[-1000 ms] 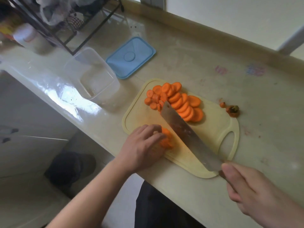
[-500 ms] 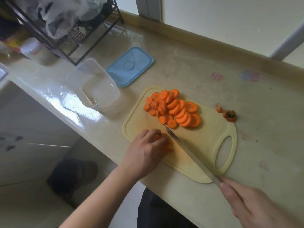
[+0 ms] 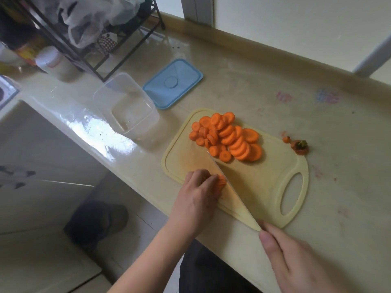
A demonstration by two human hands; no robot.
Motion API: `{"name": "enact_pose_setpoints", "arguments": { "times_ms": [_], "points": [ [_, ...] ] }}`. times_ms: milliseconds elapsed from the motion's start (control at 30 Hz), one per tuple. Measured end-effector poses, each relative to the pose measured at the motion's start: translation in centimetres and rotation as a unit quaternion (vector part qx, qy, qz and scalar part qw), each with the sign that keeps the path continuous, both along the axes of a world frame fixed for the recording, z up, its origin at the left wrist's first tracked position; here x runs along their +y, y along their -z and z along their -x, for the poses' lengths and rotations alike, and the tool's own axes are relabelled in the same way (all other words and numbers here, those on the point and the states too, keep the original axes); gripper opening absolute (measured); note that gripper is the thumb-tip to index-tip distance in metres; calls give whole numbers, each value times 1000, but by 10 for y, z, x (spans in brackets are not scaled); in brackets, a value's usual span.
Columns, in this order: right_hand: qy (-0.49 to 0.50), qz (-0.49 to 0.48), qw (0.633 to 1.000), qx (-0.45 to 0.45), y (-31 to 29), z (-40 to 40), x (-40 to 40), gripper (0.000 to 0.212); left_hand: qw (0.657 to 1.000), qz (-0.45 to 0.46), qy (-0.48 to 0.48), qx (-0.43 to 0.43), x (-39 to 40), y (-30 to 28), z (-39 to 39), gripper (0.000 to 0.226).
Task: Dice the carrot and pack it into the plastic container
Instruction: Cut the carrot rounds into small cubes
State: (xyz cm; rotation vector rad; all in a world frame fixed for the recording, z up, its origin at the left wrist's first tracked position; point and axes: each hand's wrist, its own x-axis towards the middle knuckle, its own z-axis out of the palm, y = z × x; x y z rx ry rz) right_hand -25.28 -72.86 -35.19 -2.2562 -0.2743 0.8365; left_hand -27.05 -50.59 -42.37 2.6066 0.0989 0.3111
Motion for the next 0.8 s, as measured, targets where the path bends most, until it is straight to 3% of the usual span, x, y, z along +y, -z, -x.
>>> {"name": "enact_pose_setpoints", "arguments": {
  "times_ms": [100,233,433,633,800],
  "points": [
    [-8,-22,1000,4,-4,-5,6,80,999,-21,-12,-21,0,2,3,34],
    [-49,-21,999,9,-12,-13,13,64,999,-34,-22,-31,0,6,6,33],
    [-41,-30,999,12,-20,-21,7,83,997,-43,-27,-50,8,9,5,37],
    [-12,-35,999,37,-25,-21,3,68,989,-53,94,-101,20,13,4,24],
    [10,-43,998,43,-27,-22,3,94,992,-70,48,-97,20,18,7,26]
  ]
}}
